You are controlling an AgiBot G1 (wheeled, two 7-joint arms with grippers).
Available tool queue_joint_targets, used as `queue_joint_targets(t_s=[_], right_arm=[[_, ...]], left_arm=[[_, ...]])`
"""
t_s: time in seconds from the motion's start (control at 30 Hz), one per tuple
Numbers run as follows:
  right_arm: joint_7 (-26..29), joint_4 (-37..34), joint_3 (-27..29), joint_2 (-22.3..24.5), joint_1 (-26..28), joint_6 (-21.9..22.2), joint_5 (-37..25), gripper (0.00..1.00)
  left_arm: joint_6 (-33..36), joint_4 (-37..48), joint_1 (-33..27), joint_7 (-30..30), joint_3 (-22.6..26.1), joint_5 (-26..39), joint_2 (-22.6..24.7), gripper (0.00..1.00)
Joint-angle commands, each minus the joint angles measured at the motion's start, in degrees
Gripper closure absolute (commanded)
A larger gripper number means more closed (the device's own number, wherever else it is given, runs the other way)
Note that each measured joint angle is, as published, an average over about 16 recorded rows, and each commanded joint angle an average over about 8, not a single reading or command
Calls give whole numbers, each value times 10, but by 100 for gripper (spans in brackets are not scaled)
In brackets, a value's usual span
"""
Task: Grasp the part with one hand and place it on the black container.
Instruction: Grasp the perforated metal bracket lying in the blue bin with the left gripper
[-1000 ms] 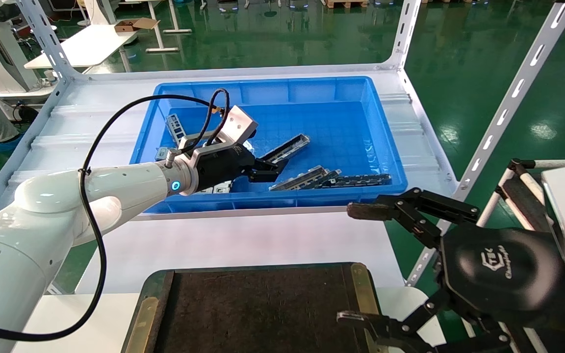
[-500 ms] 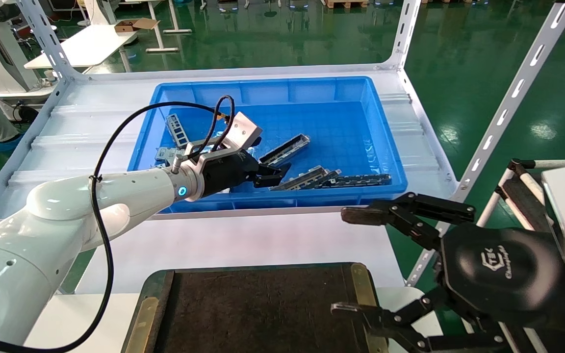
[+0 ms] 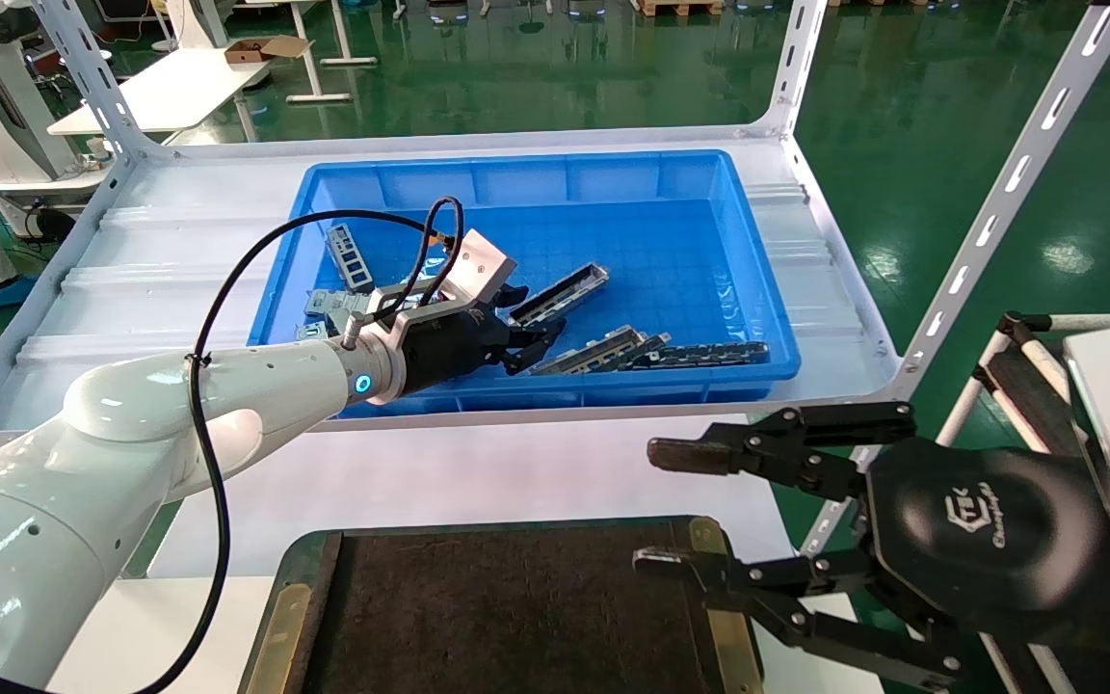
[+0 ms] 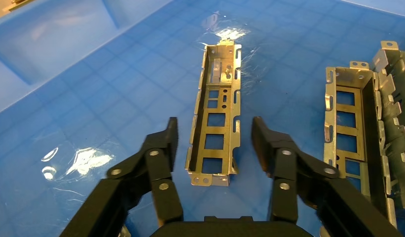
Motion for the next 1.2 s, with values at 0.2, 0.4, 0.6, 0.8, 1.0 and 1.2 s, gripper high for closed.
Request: queue_joint_targets(t_s=[0.2,0.4,0.6,0.8,1.0,1.2], right_arm=[[0,0,0,0,0,0,0,100],[0,0,0,0,0,0,0,100],[0,0,0,0,0,0,0,100],[0,0,0,0,0,0,0,100],[0,0,0,0,0,0,0,100],[0,0,0,0,0,0,0,100]], left_arm=[[-6,-1,-1,-2,20,-19,0,100],[-8,-3,-3,0,35,-35,-1,100],[-10,-3,-6,2,47,-52,-1,100],[-10,-3,-8,6,58,-68,-1,100],[-9,-3,-14,10,64,-89,-2,100],[7,2,-27,18,62,-114,-5,100]])
